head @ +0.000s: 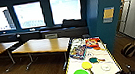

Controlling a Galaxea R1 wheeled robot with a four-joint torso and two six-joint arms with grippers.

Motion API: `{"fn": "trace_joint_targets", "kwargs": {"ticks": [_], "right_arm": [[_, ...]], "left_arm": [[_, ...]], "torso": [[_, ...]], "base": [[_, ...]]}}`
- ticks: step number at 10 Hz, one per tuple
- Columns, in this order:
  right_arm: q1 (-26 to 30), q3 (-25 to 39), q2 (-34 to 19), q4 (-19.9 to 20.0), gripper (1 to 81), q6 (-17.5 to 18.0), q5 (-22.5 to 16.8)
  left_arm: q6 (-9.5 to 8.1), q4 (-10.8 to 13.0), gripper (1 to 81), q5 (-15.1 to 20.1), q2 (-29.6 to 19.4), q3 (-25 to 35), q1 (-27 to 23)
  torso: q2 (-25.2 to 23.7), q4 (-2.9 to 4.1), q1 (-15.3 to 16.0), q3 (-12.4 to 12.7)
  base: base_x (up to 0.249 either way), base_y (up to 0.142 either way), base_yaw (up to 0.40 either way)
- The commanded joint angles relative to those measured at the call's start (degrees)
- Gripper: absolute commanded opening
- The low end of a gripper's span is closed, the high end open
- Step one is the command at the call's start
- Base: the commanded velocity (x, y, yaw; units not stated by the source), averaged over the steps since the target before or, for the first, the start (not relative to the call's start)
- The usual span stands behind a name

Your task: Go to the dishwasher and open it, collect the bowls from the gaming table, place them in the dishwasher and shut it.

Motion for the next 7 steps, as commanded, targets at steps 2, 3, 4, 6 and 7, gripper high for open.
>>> {"fn": "trace_joint_targets", "kwargs": {"ticks": [2, 3, 4, 6, 7], "right_arm": [[7.5, -4.8, -1.1, 0.9, 81.1, -0.1, -2.0], [7.6, -5.7, -1.2, 0.9, 81.1, -0.1, -2.1], [7.6, -6.1, -1.2, 0.9, 81.1, -0.1, -2.1], [7.7, -6.3, -0.8, 1.0, 81.1, -0.1, -2.0], [7.8, -6.4, -0.6, 1.0, 81.1, -0.1, -2.0]], "left_arm": [[-0.05, -0.2, 81.1, 2.9, -0.8, 0.3, -3.4], [-0.05, -0.2, 81.1, 3.1, -0.7, 0.3, -3.6], [-0.05, -0.2, 81.1, 3.1, -0.6, 0.3, -3.6], [-0.05, -0.2, 81.1, 3.1, -0.5, 0.1, -3.6], [-0.05, -0.3, 81.1, 3.1, -0.3, -0.4, -3.6]], "torso": [[0.0, 0.0, 0.0, 0.0], [0.0, 0.0, 0.0, 0.0], [0.0, 0.0, 0.0, 0.0], [0.0, 0.0, 0.0, 0.0], [0.0, 0.0, 0.0, 0.0]], "base": [[0.0, 0.0, 0.0], [0.0, 0.0, 0.0], [0.0, 0.0, 0.0], [0.0, 0.0, 0.0], [0.0, 0.0, 0.0]]}}
